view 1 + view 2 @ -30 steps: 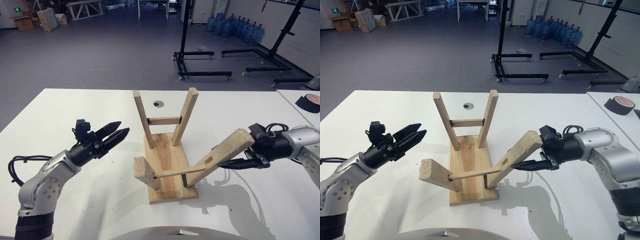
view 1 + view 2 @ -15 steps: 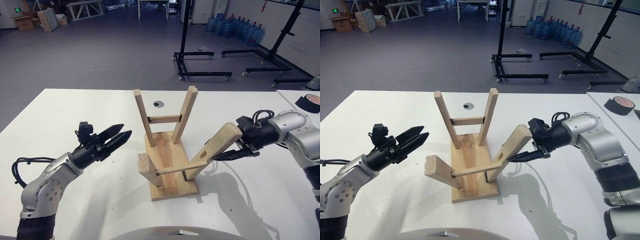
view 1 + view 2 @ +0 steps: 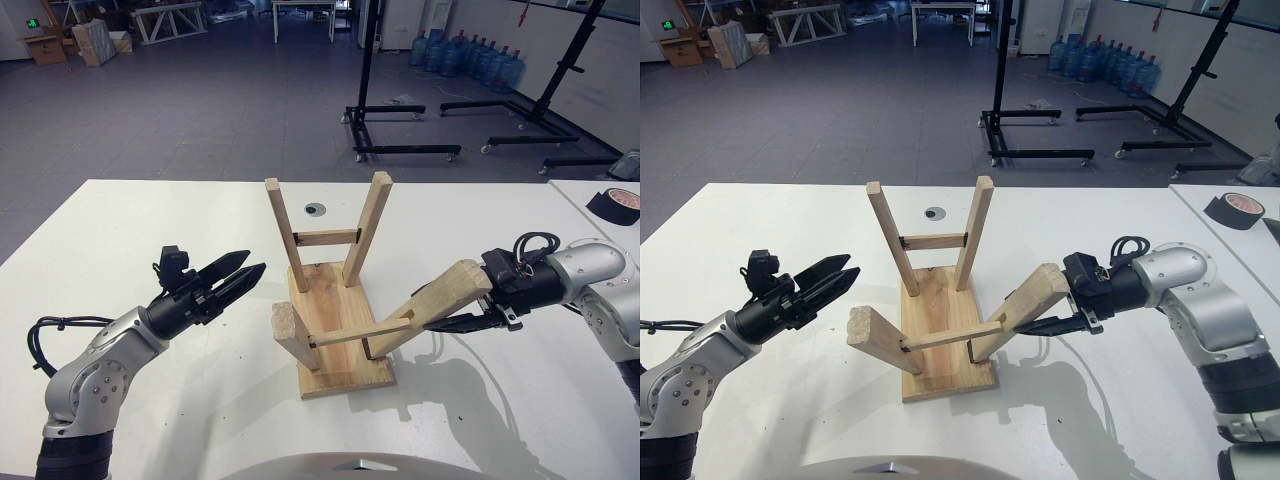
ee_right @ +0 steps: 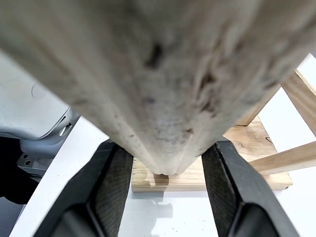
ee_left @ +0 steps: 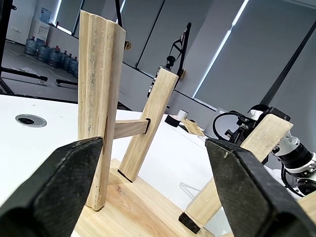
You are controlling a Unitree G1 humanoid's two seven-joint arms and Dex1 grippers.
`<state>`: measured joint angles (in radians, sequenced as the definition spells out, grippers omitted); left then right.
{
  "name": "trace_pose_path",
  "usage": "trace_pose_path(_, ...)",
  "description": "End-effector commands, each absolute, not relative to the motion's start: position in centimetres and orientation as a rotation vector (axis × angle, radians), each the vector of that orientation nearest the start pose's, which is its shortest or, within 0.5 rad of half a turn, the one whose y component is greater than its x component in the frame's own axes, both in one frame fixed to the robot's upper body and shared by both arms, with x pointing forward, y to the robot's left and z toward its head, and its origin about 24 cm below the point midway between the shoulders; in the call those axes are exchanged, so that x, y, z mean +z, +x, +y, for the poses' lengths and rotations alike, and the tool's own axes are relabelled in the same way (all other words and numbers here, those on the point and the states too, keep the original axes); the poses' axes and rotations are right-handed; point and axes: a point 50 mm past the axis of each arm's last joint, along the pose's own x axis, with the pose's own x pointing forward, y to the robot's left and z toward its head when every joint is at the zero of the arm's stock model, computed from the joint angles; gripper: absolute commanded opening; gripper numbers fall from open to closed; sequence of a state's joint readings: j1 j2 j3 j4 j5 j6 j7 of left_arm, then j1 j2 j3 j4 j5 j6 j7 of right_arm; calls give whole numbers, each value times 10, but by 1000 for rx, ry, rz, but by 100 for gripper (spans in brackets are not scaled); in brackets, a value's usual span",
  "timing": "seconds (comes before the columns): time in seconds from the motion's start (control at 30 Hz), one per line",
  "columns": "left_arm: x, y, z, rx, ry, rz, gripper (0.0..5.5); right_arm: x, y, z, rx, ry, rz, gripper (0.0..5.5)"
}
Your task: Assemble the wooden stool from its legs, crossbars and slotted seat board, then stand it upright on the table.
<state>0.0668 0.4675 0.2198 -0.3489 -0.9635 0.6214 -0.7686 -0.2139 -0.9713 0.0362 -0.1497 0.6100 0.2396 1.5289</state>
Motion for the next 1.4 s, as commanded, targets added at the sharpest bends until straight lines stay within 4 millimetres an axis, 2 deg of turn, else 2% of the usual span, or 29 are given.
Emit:
trace_pose_path(0.03, 112, 216, 195, -920, -472, 93, 377, 127, 220, -223, 1592, -338, 396, 202)
trace_pose_path(0.47, 108, 215, 192, -916, -473, 93, 377, 119, 215, -224, 1579, -405, 408, 202)
trace_pose_path(0.6, 106, 215, 190, -917, -473, 96, 377, 117, 215, -225, 1577, -411, 459, 202)
trace_pose_path(1.4, 97, 210, 183, -906, -469, 101, 377, 107, 206, -207, 1629, -437, 446, 202)
